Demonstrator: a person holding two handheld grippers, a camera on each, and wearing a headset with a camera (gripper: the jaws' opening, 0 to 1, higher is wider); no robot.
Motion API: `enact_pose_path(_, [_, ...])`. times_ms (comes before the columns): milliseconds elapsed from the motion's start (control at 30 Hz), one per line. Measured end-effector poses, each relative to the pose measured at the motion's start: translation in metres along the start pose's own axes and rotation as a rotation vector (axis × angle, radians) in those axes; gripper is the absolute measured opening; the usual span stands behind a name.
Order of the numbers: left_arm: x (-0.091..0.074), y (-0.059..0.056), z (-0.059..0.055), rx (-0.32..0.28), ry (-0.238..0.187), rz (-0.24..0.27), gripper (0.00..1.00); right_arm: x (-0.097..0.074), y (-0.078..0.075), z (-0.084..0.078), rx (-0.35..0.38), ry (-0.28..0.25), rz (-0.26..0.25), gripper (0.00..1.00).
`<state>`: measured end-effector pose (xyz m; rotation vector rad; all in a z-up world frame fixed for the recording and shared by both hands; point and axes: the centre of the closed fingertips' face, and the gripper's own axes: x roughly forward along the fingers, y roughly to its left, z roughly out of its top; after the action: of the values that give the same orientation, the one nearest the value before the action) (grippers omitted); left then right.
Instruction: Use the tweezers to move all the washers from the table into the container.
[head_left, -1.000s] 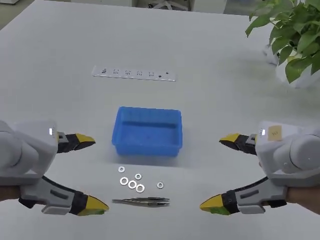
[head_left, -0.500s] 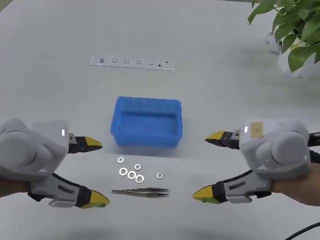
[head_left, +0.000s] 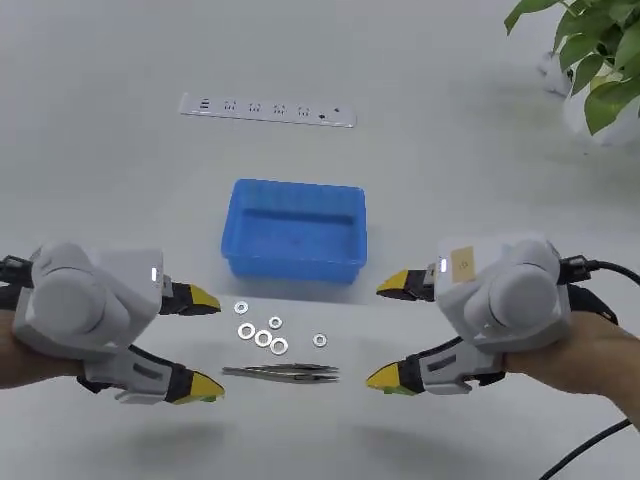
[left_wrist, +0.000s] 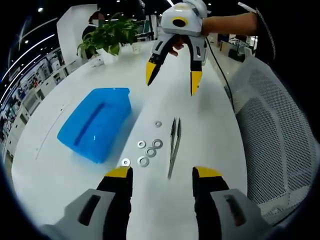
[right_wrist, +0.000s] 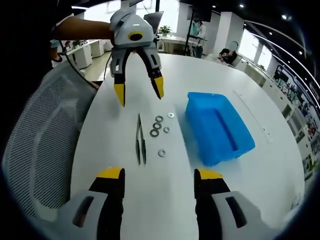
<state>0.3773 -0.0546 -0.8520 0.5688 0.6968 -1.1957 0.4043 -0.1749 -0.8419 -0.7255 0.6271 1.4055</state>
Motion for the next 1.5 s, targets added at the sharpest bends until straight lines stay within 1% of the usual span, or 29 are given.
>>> enact_pose_path(67, [0.002, -0.002, 0.000, 0.001, -0.001, -0.010, 0.51, 0.004, 0.001, 0.002, -0.007, -0.001, 0.009, 0.56])
enact_pose_path(100, [0.004, -0.004, -0.001, 0.011, 0.000, -0.015, 0.50, 0.007, 0.002, 0.003, -0.017, -0.002, 0.010, 0.55])
enact_pose_path(167, [0.008, -0.005, -0.005, 0.020, 0.014, -0.027, 0.47, 0.011, 0.003, 0.005, -0.028, 0.002, 0.020, 0.53])
enact_pose_path(300, [0.012, -0.006, -0.006, 0.034, 0.023, -0.037, 0.42, 0.018, 0.007, 0.008, -0.046, 0.003, 0.041, 0.49])
enact_pose_path(467, [0.017, -0.006, -0.008, 0.064, 0.043, -0.048, 0.31, 0.027, 0.013, 0.011, -0.075, 0.013, 0.074, 0.42])
enact_pose_path(633, [0.021, -0.008, -0.010, 0.075, 0.052, -0.063, 0.27, 0.035, 0.020, 0.014, -0.101, 0.019, 0.103, 0.36])
enact_pose_path(733, [0.023, -0.008, -0.012, 0.081, 0.059, -0.070, 0.26, 0.040, 0.023, 0.015, -0.116, 0.025, 0.119, 0.33])
enact_pose_path(933, [0.027, -0.009, -0.014, 0.087, 0.066, -0.082, 0.22, 0.050, 0.031, 0.014, -0.137, 0.041, 0.150, 0.28])
enact_pose_path(1133, [0.030, -0.010, -0.016, 0.101, 0.078, -0.091, 0.17, 0.057, 0.035, 0.014, -0.144, 0.050, 0.158, 0.24])
enact_pose_path(1300, [0.031, -0.010, -0.017, 0.101, 0.085, -0.097, 0.14, 0.063, 0.034, 0.014, -0.141, 0.055, 0.156, 0.20])
enact_pose_path(1500, [0.032, -0.010, -0.019, 0.106, 0.089, -0.102, 0.09, 0.068, 0.036, 0.013, -0.138, 0.058, 0.165, 0.18])
